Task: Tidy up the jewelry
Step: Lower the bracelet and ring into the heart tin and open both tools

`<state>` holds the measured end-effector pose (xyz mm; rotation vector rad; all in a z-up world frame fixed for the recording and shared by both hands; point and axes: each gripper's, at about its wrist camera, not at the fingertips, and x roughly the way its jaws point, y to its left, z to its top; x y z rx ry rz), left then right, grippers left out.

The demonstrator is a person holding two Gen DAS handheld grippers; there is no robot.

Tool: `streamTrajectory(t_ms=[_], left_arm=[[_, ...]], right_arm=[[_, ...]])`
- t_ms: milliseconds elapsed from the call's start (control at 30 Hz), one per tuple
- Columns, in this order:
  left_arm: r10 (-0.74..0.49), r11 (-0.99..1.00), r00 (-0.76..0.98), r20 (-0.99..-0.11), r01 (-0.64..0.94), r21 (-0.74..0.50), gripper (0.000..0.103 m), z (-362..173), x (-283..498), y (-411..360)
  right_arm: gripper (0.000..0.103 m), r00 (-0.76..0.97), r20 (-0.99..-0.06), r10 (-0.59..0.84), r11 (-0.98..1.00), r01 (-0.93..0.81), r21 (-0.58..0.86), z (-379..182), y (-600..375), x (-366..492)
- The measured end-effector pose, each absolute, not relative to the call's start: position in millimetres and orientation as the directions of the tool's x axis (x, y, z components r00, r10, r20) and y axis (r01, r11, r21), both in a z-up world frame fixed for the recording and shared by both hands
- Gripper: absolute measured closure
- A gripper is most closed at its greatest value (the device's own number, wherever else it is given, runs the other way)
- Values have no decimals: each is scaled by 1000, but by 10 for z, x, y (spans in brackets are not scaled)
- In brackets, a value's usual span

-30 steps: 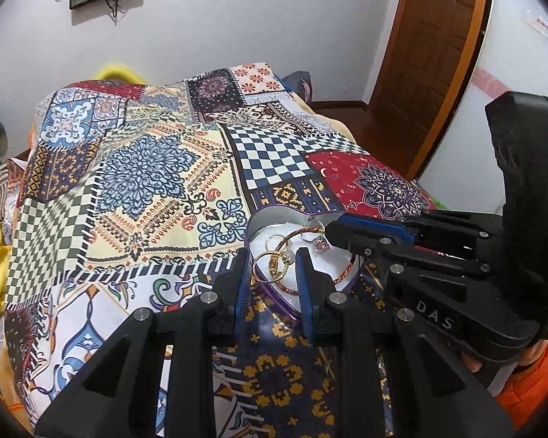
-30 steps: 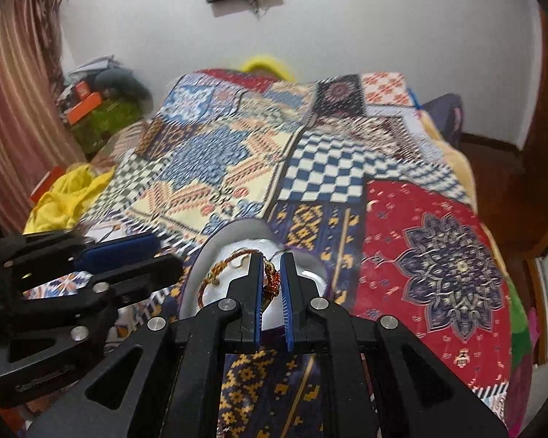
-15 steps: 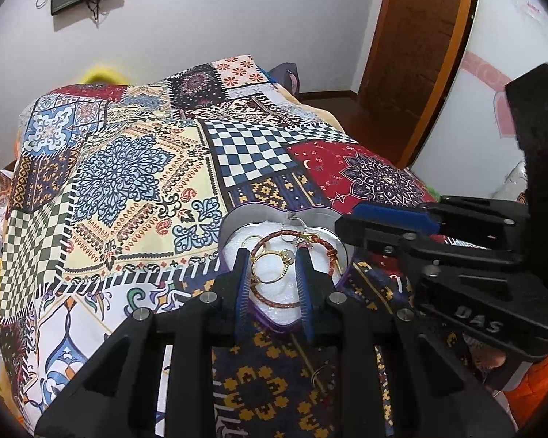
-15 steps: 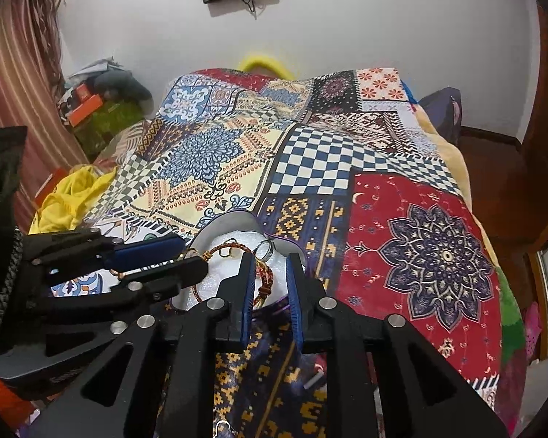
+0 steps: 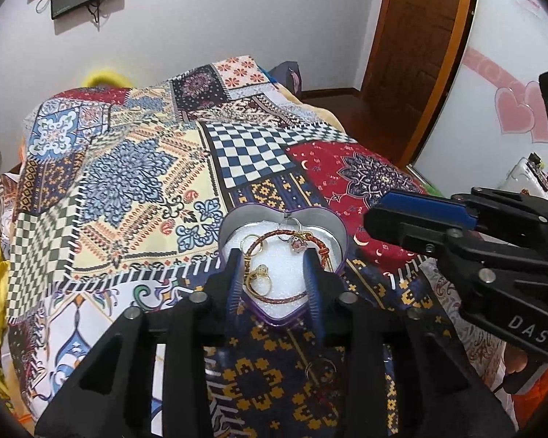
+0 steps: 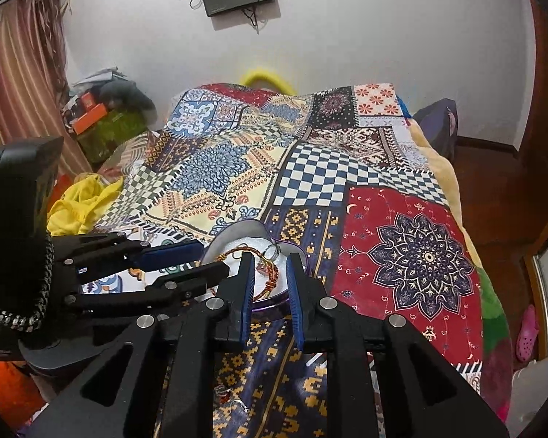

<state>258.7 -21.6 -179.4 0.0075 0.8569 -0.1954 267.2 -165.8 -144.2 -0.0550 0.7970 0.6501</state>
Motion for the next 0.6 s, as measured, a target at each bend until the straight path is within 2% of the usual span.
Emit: streamTrajectory(t_ms=[200, 300, 400, 600], left_arm=[[-158, 986, 673, -722, 147, -78, 69, -1552, 2402, -119], [-147, 988, 695, -703, 134, -74, 68, -1411, 2266, -67], [-139, 990, 716, -684, 120, -75, 61, -1290, 2136, -11], [-124, 992, 731, -671, 101, -74, 60, -1159, 1884, 80]], right_arm=[[72, 555, -648, 522, 812, -555, 179, -1256, -1712, 2523], [72, 572, -633, 522, 815, -554, 171, -1157, -1737, 2437], [71, 588, -620, 519, 818, -553, 159, -1078, -1761, 2333], [71, 591, -617, 519, 818, -553, 158, -1044, -1775, 2180]])
